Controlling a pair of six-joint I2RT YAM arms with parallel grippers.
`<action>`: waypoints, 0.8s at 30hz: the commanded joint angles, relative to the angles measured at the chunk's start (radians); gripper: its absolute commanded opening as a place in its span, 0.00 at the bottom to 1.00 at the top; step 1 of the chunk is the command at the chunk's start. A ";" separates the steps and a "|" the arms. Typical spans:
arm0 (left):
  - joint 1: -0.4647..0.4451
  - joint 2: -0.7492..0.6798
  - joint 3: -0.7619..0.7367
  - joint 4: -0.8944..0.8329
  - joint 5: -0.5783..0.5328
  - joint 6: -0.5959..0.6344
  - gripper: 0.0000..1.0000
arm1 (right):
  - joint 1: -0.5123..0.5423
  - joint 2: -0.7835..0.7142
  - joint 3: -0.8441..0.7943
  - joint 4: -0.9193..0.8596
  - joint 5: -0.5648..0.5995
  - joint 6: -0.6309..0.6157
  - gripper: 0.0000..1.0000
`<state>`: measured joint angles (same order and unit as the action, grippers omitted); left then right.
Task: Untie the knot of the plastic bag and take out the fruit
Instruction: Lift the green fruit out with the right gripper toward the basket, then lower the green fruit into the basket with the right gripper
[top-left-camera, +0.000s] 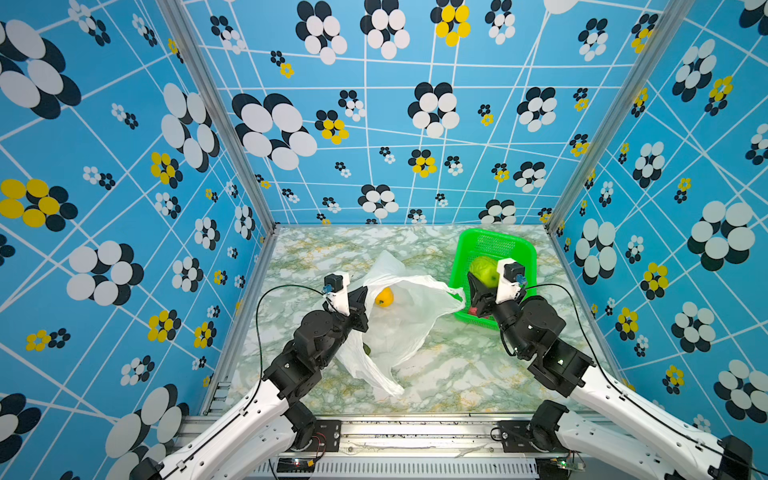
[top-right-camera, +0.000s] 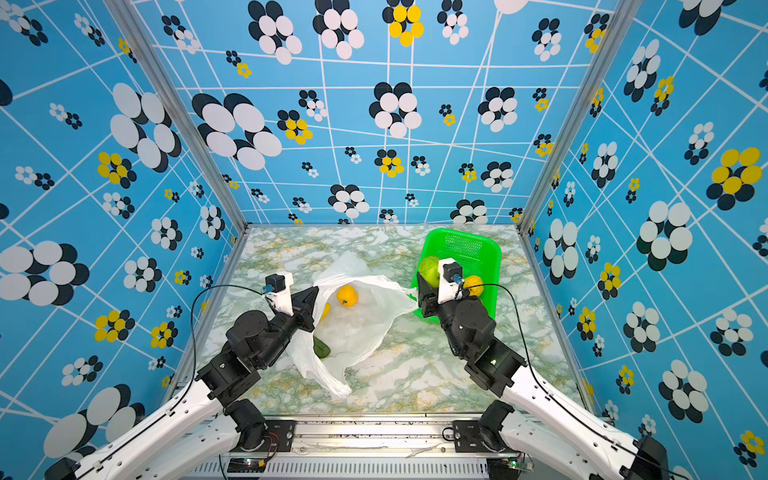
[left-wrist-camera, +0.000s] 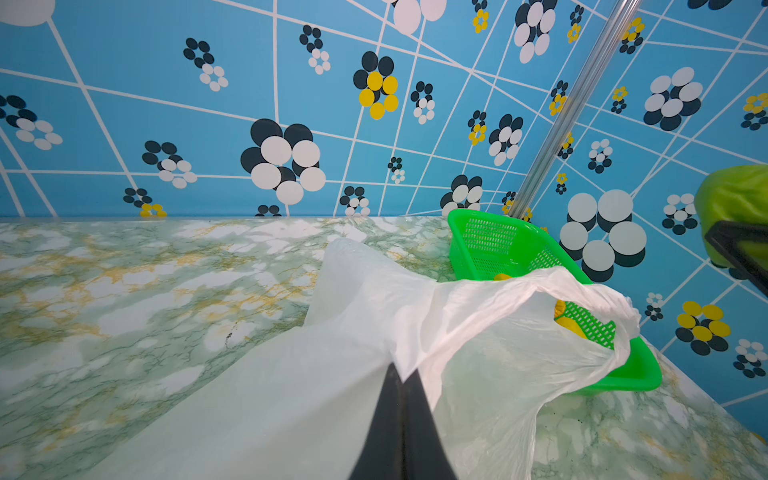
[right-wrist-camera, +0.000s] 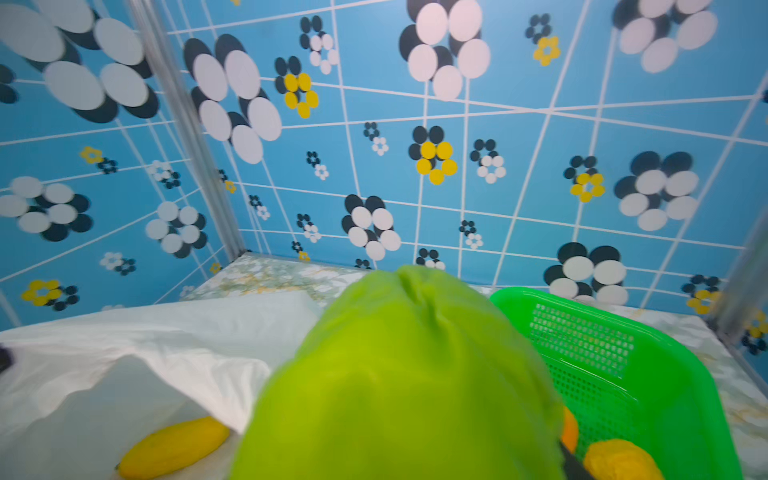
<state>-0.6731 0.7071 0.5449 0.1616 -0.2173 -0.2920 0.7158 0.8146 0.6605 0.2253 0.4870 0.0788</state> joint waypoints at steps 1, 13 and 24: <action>0.009 -0.014 -0.014 0.004 -0.001 -0.006 0.00 | -0.112 0.015 0.000 -0.104 0.012 0.110 0.40; 0.010 -0.009 -0.014 0.008 0.008 -0.014 0.00 | -0.360 0.511 0.284 -0.387 -0.340 0.227 0.43; 0.010 -0.014 -0.017 0.009 0.003 -0.019 0.00 | -0.383 0.804 0.442 -0.494 -0.467 0.218 0.44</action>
<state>-0.6685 0.7044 0.5449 0.1616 -0.2169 -0.2996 0.3428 1.5795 1.0554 -0.2150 0.0685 0.2897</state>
